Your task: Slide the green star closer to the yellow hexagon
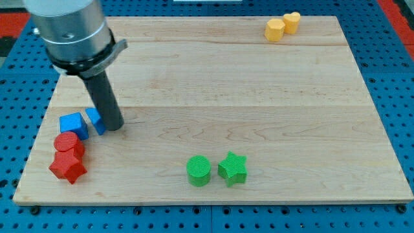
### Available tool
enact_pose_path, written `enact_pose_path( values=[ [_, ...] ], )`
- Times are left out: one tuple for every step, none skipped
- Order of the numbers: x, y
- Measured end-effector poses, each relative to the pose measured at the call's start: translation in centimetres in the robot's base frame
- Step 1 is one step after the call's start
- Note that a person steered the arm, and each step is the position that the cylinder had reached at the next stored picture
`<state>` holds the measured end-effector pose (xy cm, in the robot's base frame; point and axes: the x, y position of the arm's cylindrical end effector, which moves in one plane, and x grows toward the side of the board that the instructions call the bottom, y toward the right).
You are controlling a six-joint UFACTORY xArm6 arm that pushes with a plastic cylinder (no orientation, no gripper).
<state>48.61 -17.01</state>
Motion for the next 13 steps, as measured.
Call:
enact_pose_path(
  values=[
    [0.1,-1.3],
    [2.4,2.2],
    [9.1,3.0],
    [13.2,9.0],
    [13.2,14.3],
    [13.0,19.6],
    [10.2,21.5],
    [3.0,19.5],
    [-0.7,17.3],
    [-1.0,18.1],
    [-5.1,18.8],
    [-10.6,18.8],
    [-9.8,18.7]
  ],
)
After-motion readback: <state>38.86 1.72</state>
